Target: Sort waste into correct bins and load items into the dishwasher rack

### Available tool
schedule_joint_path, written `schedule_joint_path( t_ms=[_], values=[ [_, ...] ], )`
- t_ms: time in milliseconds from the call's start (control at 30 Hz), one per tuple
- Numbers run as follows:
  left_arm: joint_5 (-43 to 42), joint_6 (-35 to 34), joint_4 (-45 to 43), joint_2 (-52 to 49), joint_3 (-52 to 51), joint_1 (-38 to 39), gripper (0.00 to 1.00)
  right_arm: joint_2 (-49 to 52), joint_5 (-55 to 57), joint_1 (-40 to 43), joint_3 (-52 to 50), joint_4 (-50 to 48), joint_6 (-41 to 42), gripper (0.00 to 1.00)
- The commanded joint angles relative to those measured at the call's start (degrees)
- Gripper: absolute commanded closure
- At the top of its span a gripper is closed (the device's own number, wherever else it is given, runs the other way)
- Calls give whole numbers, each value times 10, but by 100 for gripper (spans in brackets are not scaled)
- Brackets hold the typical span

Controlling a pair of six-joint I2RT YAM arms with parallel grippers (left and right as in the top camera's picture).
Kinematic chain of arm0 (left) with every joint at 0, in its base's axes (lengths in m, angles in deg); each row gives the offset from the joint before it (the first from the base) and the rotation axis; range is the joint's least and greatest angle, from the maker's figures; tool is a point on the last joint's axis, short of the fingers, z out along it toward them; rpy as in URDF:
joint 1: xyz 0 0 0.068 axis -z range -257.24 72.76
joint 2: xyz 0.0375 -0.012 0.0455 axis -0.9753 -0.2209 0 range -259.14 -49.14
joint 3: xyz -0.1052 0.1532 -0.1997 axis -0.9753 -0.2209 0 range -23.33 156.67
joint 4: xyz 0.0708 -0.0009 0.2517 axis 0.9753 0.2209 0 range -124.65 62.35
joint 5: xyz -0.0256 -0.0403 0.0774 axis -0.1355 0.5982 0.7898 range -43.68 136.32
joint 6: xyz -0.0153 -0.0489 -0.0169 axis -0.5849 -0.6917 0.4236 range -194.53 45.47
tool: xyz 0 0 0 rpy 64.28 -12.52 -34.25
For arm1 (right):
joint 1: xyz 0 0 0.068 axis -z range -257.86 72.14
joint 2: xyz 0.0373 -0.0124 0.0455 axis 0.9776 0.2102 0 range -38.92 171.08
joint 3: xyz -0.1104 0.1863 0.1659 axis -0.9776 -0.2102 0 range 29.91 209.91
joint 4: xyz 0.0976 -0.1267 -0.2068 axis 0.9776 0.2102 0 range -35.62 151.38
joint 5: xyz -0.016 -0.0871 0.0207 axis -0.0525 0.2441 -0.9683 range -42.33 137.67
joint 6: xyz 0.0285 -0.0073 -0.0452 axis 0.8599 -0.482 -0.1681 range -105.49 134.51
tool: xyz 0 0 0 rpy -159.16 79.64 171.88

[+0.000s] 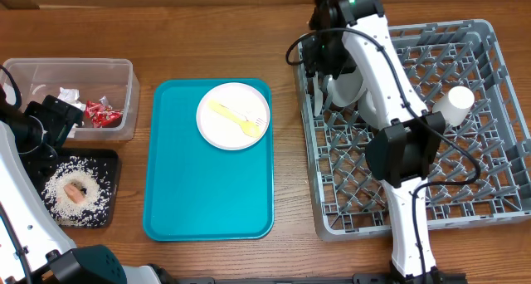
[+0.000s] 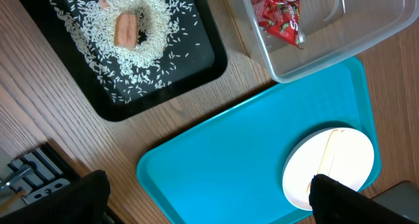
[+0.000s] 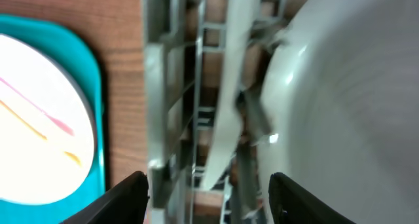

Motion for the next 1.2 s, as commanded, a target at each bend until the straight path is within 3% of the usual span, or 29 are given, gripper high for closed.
schedule_joint_path(
  t_ms=[0,200,300,467,1000,1167],
  values=[
    [0,-5,-1,2,-5,4,0,-22,-7,-33,30,5,2,37],
    [0,-5,-1,2,-5,4,0,-18,-20,-109,30,-19,-61,38],
    [0,-5,-1,2,-5,4,0,-14,-14,-143,14,-52,-95,32],
    [0,-5,-1,2,-5,4,0,3,2,-184,-28,-117,-97,30],
    [0,-5,-1,2,-5,4,0,38,30,-181,-139,-184,-112,26],
    [0,-5,-1,2,-5,4,0,52,20,-181,-141,-188,-112,31]
  ],
)
